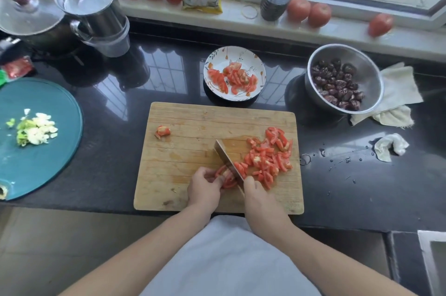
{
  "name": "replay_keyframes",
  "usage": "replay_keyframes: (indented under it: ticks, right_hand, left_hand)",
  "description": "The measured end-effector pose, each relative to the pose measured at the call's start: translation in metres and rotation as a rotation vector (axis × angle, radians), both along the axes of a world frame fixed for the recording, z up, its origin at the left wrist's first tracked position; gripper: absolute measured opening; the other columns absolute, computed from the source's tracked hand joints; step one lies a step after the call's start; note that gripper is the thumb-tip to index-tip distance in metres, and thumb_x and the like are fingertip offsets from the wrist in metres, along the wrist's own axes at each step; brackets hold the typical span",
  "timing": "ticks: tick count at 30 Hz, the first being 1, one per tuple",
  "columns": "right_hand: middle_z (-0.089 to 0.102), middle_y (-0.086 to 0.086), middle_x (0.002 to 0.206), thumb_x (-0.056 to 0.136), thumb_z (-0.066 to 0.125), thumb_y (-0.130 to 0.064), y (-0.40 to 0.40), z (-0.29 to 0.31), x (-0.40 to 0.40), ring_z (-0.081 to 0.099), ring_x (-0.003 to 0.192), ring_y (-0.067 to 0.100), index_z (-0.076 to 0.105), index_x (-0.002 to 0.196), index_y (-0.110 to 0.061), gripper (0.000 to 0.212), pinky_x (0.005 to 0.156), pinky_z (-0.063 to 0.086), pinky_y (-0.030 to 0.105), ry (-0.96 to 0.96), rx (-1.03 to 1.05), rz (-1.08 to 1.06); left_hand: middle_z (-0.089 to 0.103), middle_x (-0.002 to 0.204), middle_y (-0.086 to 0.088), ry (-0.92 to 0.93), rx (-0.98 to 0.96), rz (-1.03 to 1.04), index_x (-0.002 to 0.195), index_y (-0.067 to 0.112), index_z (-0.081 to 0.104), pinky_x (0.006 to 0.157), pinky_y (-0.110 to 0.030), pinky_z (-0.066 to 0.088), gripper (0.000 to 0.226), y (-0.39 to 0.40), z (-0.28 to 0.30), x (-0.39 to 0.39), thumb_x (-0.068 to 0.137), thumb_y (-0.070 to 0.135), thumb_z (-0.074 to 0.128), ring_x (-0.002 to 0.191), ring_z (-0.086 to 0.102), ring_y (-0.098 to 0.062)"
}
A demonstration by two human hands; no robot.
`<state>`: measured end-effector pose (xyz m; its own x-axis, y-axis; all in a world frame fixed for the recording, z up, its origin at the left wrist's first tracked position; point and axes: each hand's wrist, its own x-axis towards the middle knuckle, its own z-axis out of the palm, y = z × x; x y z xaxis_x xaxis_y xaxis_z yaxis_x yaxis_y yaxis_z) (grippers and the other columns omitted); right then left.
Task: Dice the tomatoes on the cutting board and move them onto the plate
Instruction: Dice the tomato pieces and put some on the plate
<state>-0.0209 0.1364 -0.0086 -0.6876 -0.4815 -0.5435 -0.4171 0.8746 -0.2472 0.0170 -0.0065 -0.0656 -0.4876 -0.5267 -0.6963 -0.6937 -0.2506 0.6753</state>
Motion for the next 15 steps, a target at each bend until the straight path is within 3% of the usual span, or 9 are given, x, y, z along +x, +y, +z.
replay_keyframes:
  ticks: [3, 5, 7, 10, 15]
  right_hand:
    - [0.039, -0.001, 0.099, 0.091, 0.037, -0.001, 0.033, 0.003, 0.013, 0.041, 0.079, 0.025, 0.024, 0.095, -0.022, 0.025, 0.065, 0.034, 0.035, -0.043, 0.084, 0.0]
    - [0.043, 0.004, 0.107, 0.096, 0.035, -0.005, 0.025, 0.002, 0.011, 0.047, 0.086, 0.027, 0.031, 0.105, -0.018, 0.017, 0.068, 0.035, 0.033, -0.062, 0.089, -0.024]
    - [0.047, 0.009, 0.118, 0.096, 0.037, -0.003, 0.001, -0.001, 0.003, 0.056, 0.099, 0.034, 0.036, 0.12, -0.01, 0.025, 0.07, 0.037, 0.035, -0.062, 0.045, -0.029]
    - [0.048, 0.004, 0.112, 0.085, 0.049, 0.005, -0.024, 0.002, -0.008, 0.058, 0.09, 0.035, 0.032, 0.117, -0.015, 0.042, 0.063, 0.041, 0.041, 0.014, -0.058, -0.017]
    - [0.049, 0.002, 0.104, 0.085, 0.041, 0.007, -0.01, 0.006, -0.015, 0.05, 0.087, 0.033, 0.03, 0.106, -0.023, 0.038, 0.07, 0.041, 0.043, 0.001, -0.078, -0.166]
  left_hand:
    - [0.074, 0.096, 0.002, -0.014, 0.023, 0.009, 0.094, 0.023, 0.068, 0.082, -0.042, 0.064, 0.011, -0.001, 0.0, -0.001, 0.093, 0.021, 0.079, 0.087, 0.073, -0.017]
    - [0.073, 0.095, 0.003, -0.027, -0.003, -0.01, 0.096, 0.022, 0.067, 0.066, -0.025, 0.061, 0.009, -0.001, 0.002, -0.001, 0.095, 0.021, 0.076, 0.08, 0.071, -0.012]
    - [0.072, 0.093, 0.008, -0.031, -0.02, -0.026, 0.099, 0.022, 0.067, 0.052, -0.015, 0.047, 0.009, 0.0, 0.007, -0.001, 0.096, 0.024, 0.075, 0.076, 0.067, -0.006]
    - [0.072, 0.094, 0.007, -0.016, -0.025, -0.029, 0.099, 0.02, 0.067, 0.061, -0.023, 0.048, 0.012, 0.001, 0.008, -0.001, 0.094, 0.026, 0.077, 0.083, 0.067, -0.009]
    - [0.073, 0.096, -0.003, 0.011, 0.022, 0.024, 0.095, 0.017, 0.067, 0.077, -0.037, 0.065, 0.011, 0.001, 0.005, -0.003, 0.094, 0.02, 0.078, 0.084, 0.073, -0.017]
